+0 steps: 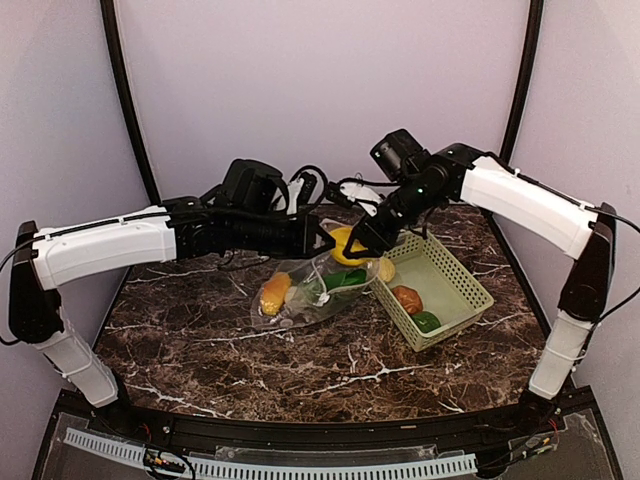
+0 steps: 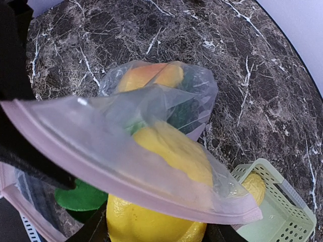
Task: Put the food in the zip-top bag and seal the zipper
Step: Place the fake fruit in the zipper food storage bag, then adjust the zipper food storage bag at the center of the board.
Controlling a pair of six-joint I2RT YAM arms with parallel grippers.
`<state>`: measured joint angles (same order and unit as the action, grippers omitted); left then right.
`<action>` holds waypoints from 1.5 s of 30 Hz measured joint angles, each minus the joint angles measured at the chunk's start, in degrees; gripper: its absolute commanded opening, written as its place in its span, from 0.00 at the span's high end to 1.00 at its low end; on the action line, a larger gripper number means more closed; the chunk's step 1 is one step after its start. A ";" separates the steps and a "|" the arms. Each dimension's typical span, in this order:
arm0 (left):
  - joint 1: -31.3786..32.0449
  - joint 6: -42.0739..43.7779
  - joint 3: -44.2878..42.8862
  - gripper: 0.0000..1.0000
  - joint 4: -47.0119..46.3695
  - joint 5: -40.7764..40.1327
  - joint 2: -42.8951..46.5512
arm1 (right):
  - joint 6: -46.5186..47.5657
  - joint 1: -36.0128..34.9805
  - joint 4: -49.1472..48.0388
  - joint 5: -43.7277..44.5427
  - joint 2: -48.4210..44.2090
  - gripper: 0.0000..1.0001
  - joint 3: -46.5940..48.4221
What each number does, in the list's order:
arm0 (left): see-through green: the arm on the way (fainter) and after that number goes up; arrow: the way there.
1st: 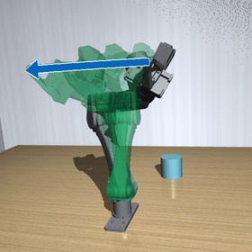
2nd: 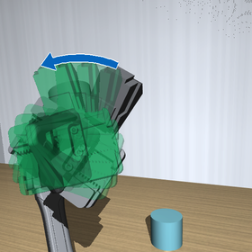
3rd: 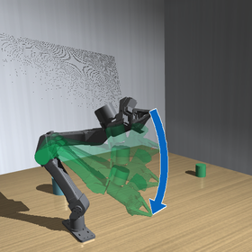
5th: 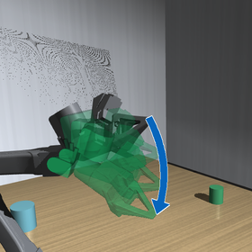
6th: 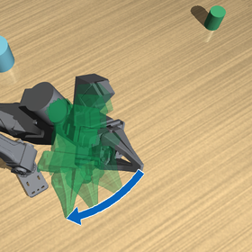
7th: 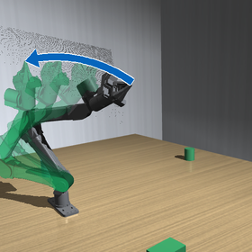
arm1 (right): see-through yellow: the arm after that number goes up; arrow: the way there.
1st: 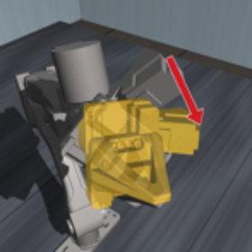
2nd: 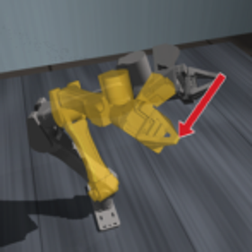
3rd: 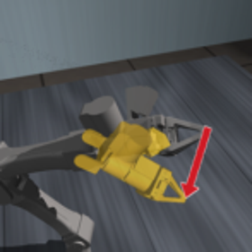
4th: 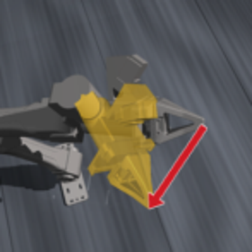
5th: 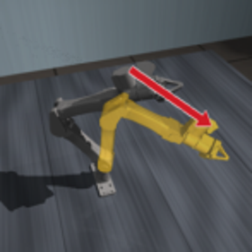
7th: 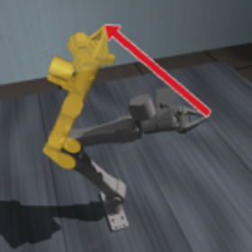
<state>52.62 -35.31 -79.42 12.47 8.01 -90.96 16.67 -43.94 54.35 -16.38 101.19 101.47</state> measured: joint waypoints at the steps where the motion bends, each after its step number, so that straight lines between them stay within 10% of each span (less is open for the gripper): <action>1: 0.24 -0.13 -0.11 0.99 -0.13 0.02 -0.17 | -0.11 -0.07 0.04 0.37 0.46 0.47 0.50; 5: 0.66 -0.96 -0.66 0.99 -1.20 -0.17 -1.64 | -0.87 -0.42 0.17 1.64 2.27 0.35 2.23; 8: 0.87 -1.22 -0.79 0.99 -1.33 -0.96 -2.16 | -1.20 -0.46 0.61 1.99 3.34 0.02 2.75; 32: -6.05 4.00 6.32 0.99 2.60 -18.60 18.47 | 2.47 8.28 -3.17 -1.97 -20.11 0.01 -9.88; 45: -5.84 6.62 1.55 0.99 10.51 -10.16 7.06 | 2.36 18.18 -5.60 -3.34 -18.84 0.01 -20.39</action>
<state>46.78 -28.69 -77.87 22.98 -2.15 -83.90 19.03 -25.76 48.75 -19.73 82.35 81.08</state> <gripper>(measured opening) 0.010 0.986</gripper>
